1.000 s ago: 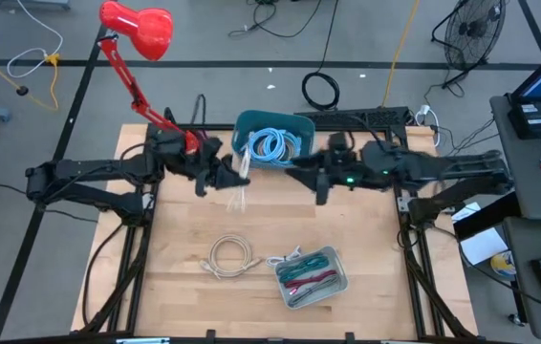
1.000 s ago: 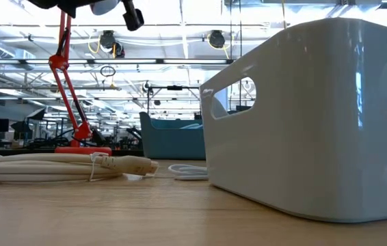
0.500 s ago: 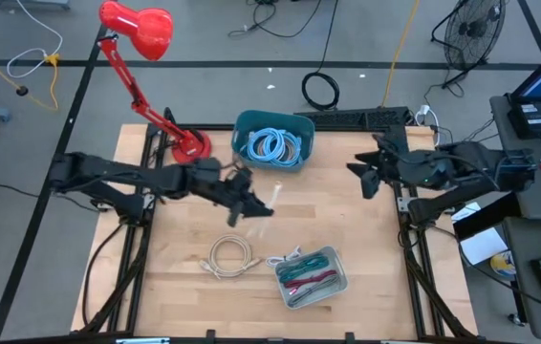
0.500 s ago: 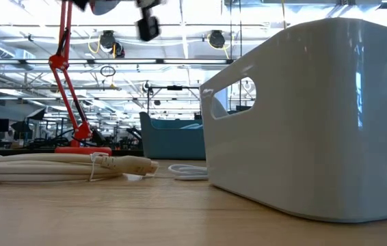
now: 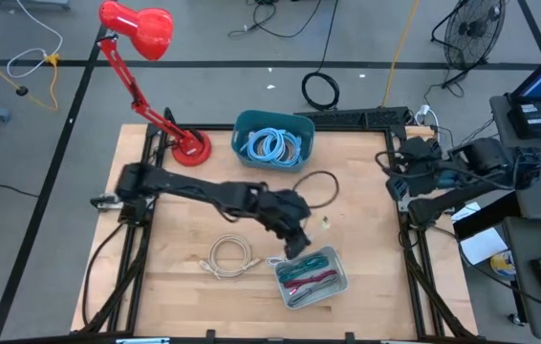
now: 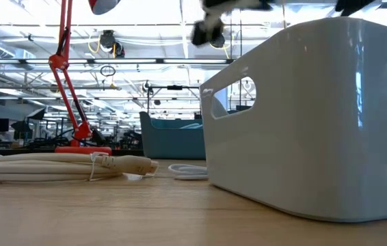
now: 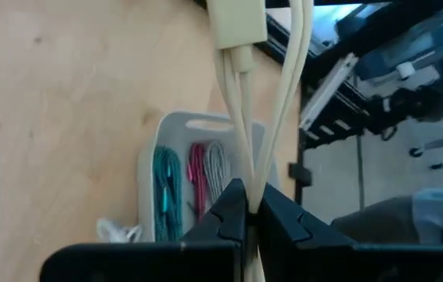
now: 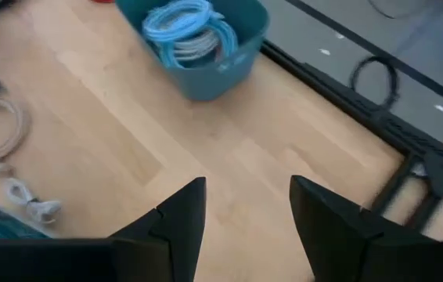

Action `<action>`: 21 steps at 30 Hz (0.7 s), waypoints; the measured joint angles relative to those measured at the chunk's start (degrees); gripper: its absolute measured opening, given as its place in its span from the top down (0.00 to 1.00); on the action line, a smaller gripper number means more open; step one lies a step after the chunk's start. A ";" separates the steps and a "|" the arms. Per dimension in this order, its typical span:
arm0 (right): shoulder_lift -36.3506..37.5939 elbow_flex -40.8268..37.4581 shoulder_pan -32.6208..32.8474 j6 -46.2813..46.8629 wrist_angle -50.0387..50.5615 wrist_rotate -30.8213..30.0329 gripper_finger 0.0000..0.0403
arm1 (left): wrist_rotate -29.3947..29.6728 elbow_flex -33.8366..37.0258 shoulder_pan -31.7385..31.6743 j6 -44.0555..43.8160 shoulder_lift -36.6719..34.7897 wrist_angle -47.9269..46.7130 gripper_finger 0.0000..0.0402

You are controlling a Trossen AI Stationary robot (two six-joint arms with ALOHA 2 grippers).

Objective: Pick & Place USB Port
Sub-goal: Put the brown charger cable into the gray bin

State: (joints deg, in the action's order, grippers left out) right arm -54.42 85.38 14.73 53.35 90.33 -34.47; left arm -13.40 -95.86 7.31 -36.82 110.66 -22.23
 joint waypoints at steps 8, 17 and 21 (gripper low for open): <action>5.54 -5.72 0.01 -1.52 -0.18 0.06 0.57 | -3.65 -5.41 1.77 -3.85 9.39 1.80 0.97; 8.91 -15.72 0.01 1.86 -1.93 2.17 0.58 | -3.83 -6.02 4.34 -4.40 10.25 1.22 0.97; 9.43 -20.32 0.01 1.41 -7.85 5.38 0.58 | -3.63 -6.02 4.45 -4.90 10.28 1.32 0.97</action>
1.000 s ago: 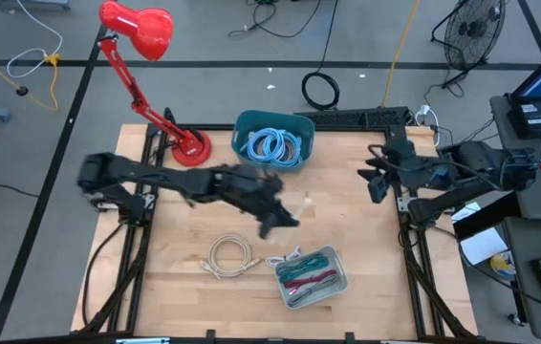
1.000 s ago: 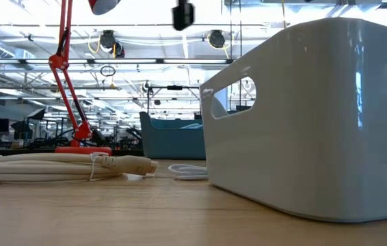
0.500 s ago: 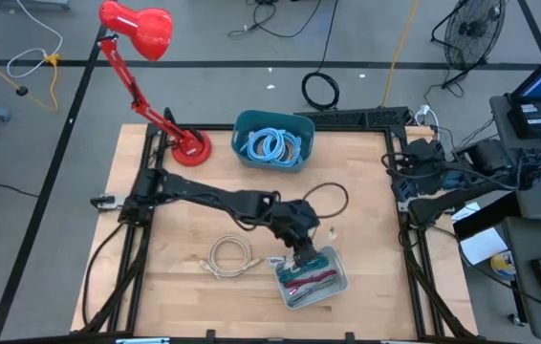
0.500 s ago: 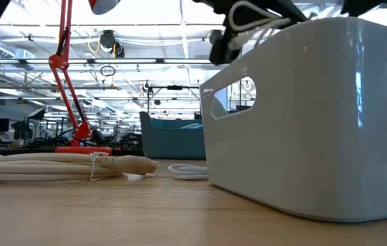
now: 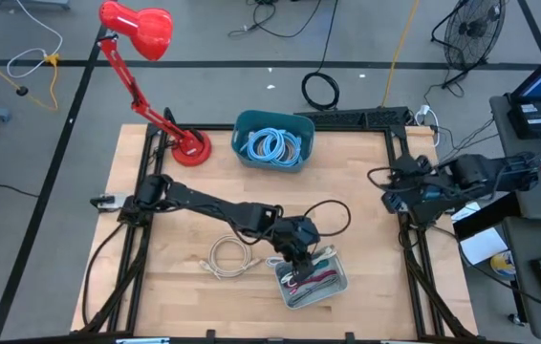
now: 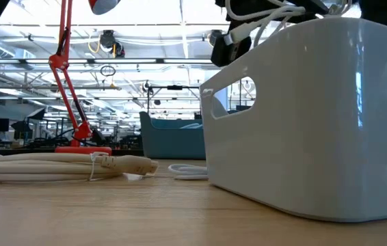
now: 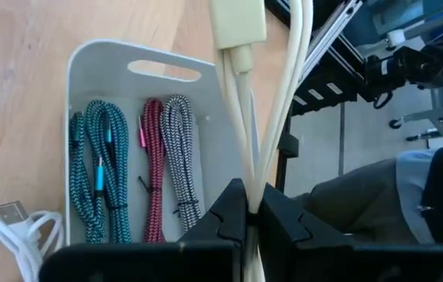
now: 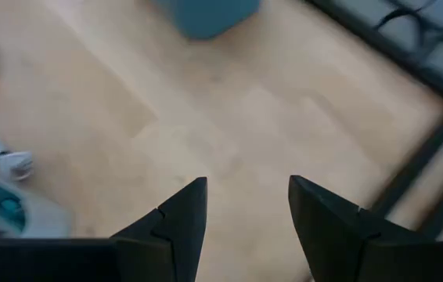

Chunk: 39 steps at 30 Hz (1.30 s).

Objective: Pick & Place USB Port
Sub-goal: Put the brown charger cable into the gray bin

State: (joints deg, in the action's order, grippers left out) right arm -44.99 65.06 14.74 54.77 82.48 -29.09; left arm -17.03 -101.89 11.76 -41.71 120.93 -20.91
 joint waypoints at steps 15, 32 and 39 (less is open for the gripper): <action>0.11 -5.51 0.00 -4.70 -10.73 3.79 0.58 | -2.33 0.04 0.75 -0.44 4.63 3.42 0.96; 0.10 -5.51 0.00 -4.83 -11.56 3.77 0.58 | -7.41 0.07 0.76 -0.81 7.55 4.10 0.96; 0.09 -5.51 0.00 -4.73 -11.77 3.71 0.58 | -5.86 0.07 -0.15 0.80 7.55 4.25 0.96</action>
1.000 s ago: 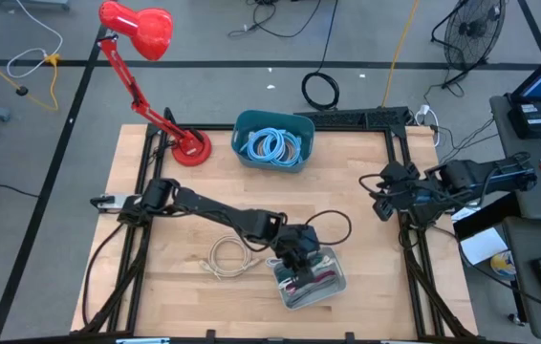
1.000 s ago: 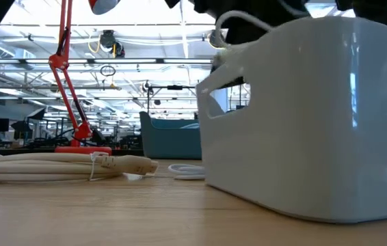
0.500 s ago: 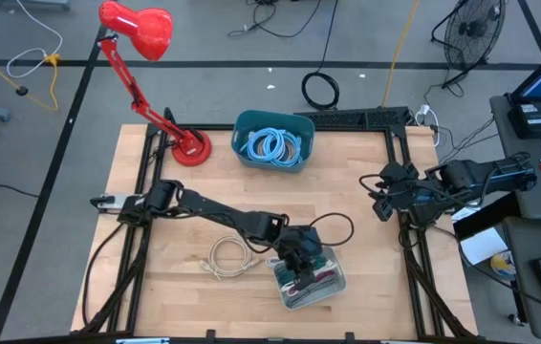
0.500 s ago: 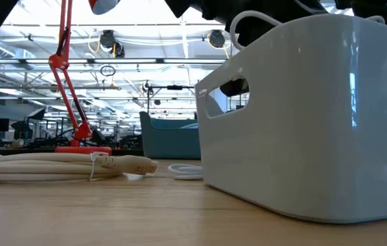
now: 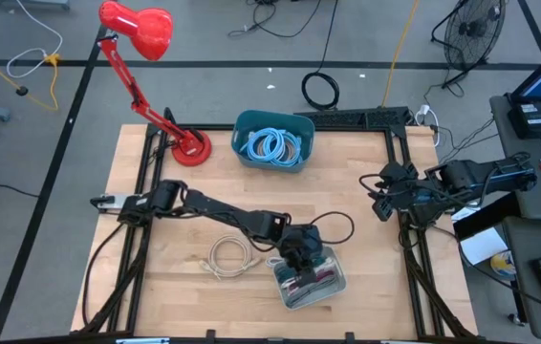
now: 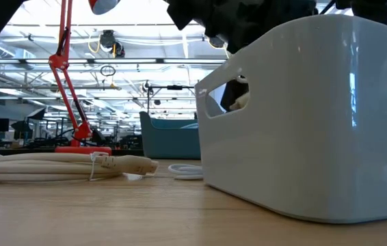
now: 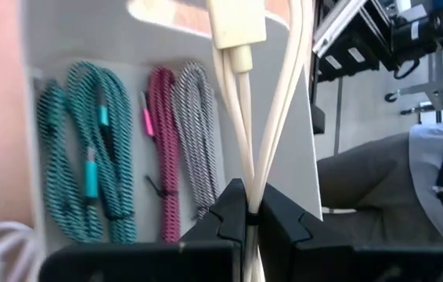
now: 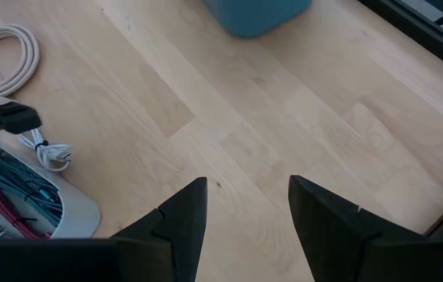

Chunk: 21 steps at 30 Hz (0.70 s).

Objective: Pick & Place USB Port
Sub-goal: Put the brown charger cable into the gray bin

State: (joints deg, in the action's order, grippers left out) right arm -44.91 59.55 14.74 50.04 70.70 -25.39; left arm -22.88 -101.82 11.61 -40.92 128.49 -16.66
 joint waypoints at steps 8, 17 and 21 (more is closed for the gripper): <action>-0.01 0.00 0.00 -0.17 -0.52 -0.01 0.58 | -2.09 0.00 -0.84 0.05 0.97 0.39 0.96; 0.02 0.00 0.00 -0.60 -0.66 -0.02 0.58 | -3.46 0.02 0.06 -0.80 2.60 0.46 0.96; 0.00 0.00 0.00 -1.25 -0.70 -0.02 0.58 | -2.01 0.02 0.10 -0.45 2.62 0.10 0.96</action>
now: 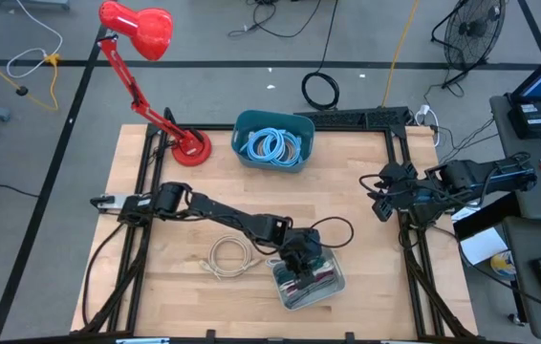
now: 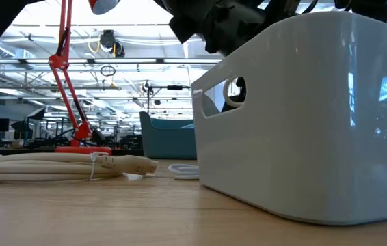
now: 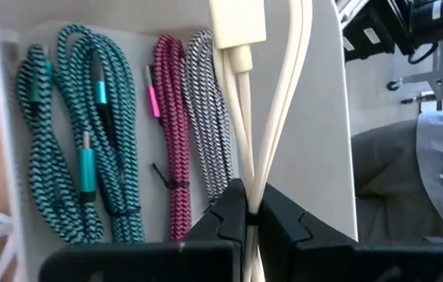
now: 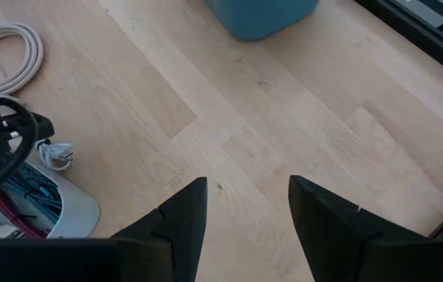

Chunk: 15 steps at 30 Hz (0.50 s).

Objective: Pick & Place USB Port
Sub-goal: Put the brown charger cable into the gray bin

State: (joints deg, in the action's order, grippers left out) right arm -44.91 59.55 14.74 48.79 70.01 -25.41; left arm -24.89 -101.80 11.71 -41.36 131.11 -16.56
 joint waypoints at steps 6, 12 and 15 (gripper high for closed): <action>-0.01 0.00 0.00 -0.41 -0.54 -0.02 0.58 | 0.31 -0.01 -0.54 0.13 0.48 -1.18 0.96; -0.01 0.02 0.00 -0.46 -1.26 -0.01 0.58 | -2.17 -0.02 -0.27 -1.38 2.50 -0.74 0.96; 0.02 0.02 0.00 -0.46 -1.24 0.00 0.58 | -2.31 -0.02 0.04 -1.77 3.13 -0.37 0.96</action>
State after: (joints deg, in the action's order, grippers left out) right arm -44.88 59.57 14.74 48.34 68.77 -25.41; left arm -27.20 -101.82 11.75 -43.14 134.24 -16.92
